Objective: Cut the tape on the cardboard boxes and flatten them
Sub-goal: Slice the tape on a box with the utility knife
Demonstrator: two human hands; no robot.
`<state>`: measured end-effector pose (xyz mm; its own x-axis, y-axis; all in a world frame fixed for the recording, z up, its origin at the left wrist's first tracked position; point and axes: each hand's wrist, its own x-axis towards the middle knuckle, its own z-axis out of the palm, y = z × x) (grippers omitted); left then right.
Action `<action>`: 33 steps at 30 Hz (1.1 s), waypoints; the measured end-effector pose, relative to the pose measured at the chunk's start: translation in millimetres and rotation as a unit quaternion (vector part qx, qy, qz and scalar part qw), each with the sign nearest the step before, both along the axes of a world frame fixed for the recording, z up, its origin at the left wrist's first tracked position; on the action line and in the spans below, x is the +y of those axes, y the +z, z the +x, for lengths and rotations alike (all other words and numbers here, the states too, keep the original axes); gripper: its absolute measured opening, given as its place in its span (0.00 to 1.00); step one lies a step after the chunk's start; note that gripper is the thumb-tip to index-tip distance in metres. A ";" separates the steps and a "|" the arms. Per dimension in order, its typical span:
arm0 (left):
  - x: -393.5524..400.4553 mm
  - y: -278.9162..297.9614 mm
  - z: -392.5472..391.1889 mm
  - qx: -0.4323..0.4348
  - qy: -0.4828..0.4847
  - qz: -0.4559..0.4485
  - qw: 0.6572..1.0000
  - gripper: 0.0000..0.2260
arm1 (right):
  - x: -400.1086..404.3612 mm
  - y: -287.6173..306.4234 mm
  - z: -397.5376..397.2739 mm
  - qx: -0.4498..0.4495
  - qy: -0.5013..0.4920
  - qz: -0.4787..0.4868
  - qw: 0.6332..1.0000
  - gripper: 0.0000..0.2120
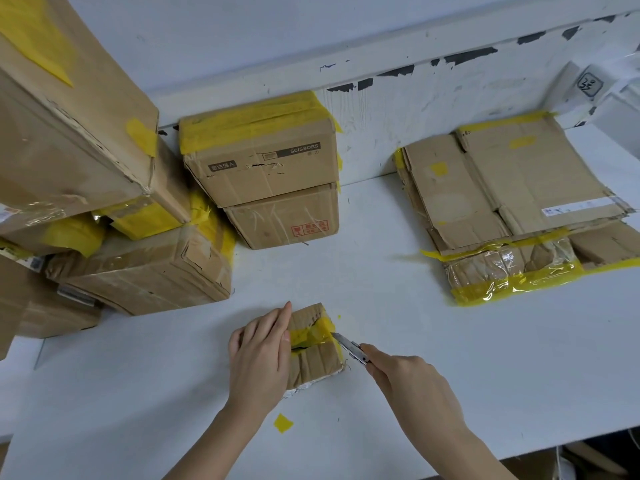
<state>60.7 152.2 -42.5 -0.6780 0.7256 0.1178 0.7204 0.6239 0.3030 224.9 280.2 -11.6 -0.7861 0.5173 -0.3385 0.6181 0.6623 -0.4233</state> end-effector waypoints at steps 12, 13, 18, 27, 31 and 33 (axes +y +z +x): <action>-0.9 1.7 -0.4 0.008 -0.003 -0.006 1.000 0.23 | -8.4 0.8 18.2 -0.021 0.006 -0.005 1.000 0.14; -0.6 2.8 -0.9 0.008 -0.006 -0.008 1.000 0.23 | -6.5 1.5 20.3 -0.024 0.000 -0.019 1.000 0.14; 1.7 4.1 1.1 -0.024 0.058 -0.063 0.996 0.20 | -0.2 -0.9 21.7 0.119 -0.157 -0.219 0.956 0.10; -14.7 16.6 2.0 -0.304 0.158 -0.009 0.940 0.30 | -34.0 -15.3 -19.9 0.183 -0.227 -0.366 0.883 0.11; -28.0 14.4 25.7 -0.328 0.173 0.087 0.925 0.38 | -27.3 -16.5 -37.3 0.193 -0.188 -0.315 0.910 0.11; -35.7 16.6 25.9 -0.183 0.128 0.028 0.974 0.40 | -18.8 -17.1 -45.6 0.185 -0.167 -0.299 0.921 0.11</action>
<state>86.5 116.5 -25.9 -0.8405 0.5259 -0.1305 0.3804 0.7442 0.5491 179.3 261.4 -28.8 -0.7361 0.5594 -0.3811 0.4845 0.0423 -0.8738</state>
